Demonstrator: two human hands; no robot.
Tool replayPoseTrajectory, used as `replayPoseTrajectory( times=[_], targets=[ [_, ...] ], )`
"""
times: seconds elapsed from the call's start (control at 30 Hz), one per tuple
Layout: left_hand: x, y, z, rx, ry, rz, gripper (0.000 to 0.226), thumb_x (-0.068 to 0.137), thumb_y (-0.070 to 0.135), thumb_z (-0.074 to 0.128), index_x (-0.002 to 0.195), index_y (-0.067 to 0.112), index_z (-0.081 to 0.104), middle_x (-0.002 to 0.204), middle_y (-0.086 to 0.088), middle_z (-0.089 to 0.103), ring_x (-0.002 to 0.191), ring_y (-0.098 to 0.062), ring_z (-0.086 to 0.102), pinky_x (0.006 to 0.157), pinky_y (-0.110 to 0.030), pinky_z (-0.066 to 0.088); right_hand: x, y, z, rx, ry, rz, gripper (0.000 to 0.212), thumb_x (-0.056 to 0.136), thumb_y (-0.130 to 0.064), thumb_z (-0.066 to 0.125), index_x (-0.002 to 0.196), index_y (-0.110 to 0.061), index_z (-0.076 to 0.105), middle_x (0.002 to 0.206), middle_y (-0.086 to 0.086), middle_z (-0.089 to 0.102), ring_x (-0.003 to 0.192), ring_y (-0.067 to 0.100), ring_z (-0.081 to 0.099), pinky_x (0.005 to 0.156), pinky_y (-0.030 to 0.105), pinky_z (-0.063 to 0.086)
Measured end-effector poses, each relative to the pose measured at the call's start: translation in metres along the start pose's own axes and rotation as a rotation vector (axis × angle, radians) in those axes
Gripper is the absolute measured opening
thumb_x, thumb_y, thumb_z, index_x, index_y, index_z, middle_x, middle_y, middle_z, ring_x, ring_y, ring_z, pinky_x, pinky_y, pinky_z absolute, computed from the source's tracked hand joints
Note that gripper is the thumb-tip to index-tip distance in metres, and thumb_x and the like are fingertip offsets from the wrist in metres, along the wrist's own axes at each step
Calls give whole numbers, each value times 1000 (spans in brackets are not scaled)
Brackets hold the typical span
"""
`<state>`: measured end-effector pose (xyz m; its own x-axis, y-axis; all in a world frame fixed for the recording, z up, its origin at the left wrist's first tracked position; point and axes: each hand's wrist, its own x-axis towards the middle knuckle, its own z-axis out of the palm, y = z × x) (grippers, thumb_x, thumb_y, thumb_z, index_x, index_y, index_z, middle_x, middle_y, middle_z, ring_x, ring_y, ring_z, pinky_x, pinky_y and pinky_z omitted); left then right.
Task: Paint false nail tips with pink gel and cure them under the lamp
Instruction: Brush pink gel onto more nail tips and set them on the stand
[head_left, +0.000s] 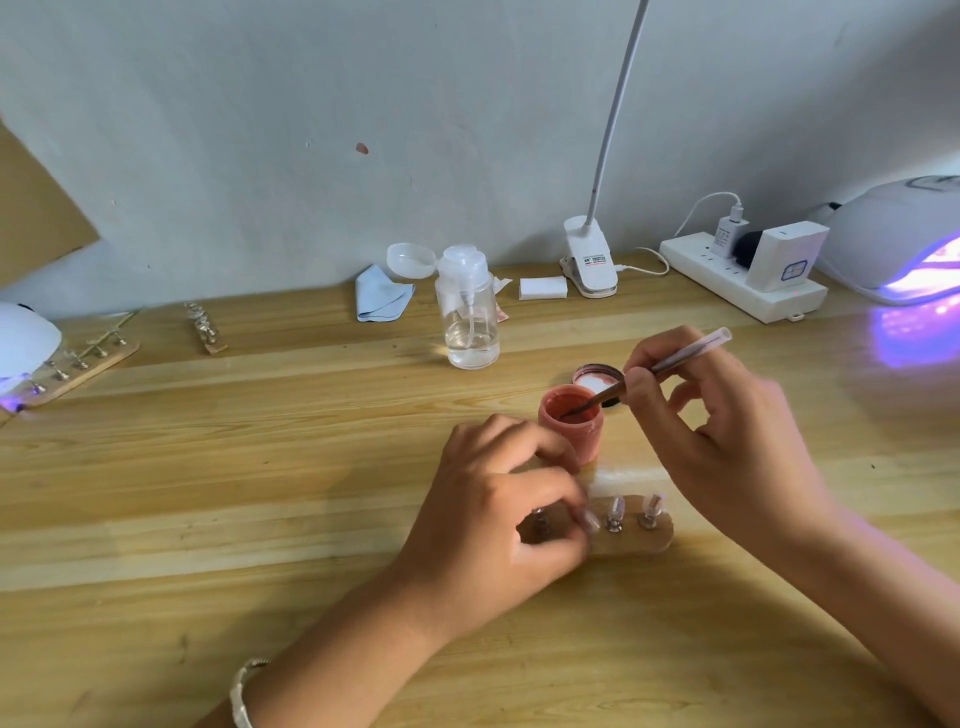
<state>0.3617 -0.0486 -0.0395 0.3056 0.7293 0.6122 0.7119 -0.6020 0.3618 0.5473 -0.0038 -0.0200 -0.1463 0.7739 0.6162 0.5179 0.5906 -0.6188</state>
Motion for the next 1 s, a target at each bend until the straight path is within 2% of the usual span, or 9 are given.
replayPoseTrajectory(
  times=[0.13, 0.3, 0.37, 0.43, 0.5, 0.7, 0.8, 0.87, 1.0],
  targets=[
    [1, 2, -10, -110, 142, -8, 3, 69, 17, 71, 71, 19, 69, 86, 15, 70, 87, -10, 64, 85, -39, 44, 2, -1, -5, 103, 90, 14, 12, 96, -21, 58, 88, -29, 57, 85, -15, 67, 79, 13, 64, 62, 10, 39],
    [-1, -2, -16, -392, 177, -272, 8, 73, 10, 71, 75, 17, 68, 79, 6, 70, 84, -16, 65, 81, -42, 50, 9, -1, -8, 349, 181, 103, 12, 93, -21, 55, 85, -29, 59, 76, -14, 69, 77, 5, 69, 64, 15, 47],
    [0, -4, -17, -542, 185, -366, 10, 74, 6, 71, 77, 15, 71, 81, 0, 71, 83, -20, 63, 71, -31, 54, 12, 0, -10, 427, 215, 151, 8, 92, -22, 55, 86, -24, 61, 73, -10, 70, 74, 5, 68, 63, 18, 49],
    [1, -6, -17, -649, 210, -431, 9, 75, 7, 72, 79, 15, 75, 84, -6, 71, 85, -31, 58, 59, -15, 51, 14, 2, -12, 505, 240, 208, 7, 90, -25, 56, 86, -23, 62, 70, -8, 70, 74, 7, 67, 63, 19, 49],
    [2, -8, -17, -712, 212, -467, 9, 76, 11, 74, 82, 17, 77, 88, -11, 71, 88, -38, 56, 57, -11, 49, 16, 3, -13, 548, 257, 254, 6, 88, -28, 57, 87, -24, 62, 68, -8, 70, 75, 8, 67, 63, 19, 50],
    [2, -9, -16, -751, 194, -479, 9, 83, 15, 73, 87, 21, 78, 91, -8, 73, 79, -33, 59, 57, -9, 50, 13, 5, -11, 340, 221, 252, 12, 85, -29, 56, 78, -35, 64, 72, -11, 71, 69, 11, 65, 66, 33, 48],
    [0, -12, -14, -741, 214, -484, 9, 87, 11, 72, 88, 17, 78, 91, -9, 74, 84, -38, 60, 57, -10, 51, 11, 5, -11, 254, 204, 234, 8, 83, -37, 54, 84, -36, 62, 76, -12, 72, 58, 27, 54, 51, 24, 40],
    [0, -13, -14, -735, 228, -500, 8, 87, 10, 71, 87, 15, 78, 91, -8, 75, 85, -37, 62, 57, -10, 51, 11, 5, -12, 235, 203, 227, 11, 80, -41, 53, 83, -35, 62, 77, -11, 72, 54, 30, 46, 44, 20, 34],
    [0, -15, -13, -752, 232, -514, 7, 86, 12, 72, 85, 15, 77, 88, -7, 75, 81, -20, 66, 56, -10, 51, 12, 5, -11, 306, 201, 223, 11, 76, -37, 53, 80, -32, 62, 73, -11, 71, 69, 32, 60, 60, 31, 43]
  ],
)
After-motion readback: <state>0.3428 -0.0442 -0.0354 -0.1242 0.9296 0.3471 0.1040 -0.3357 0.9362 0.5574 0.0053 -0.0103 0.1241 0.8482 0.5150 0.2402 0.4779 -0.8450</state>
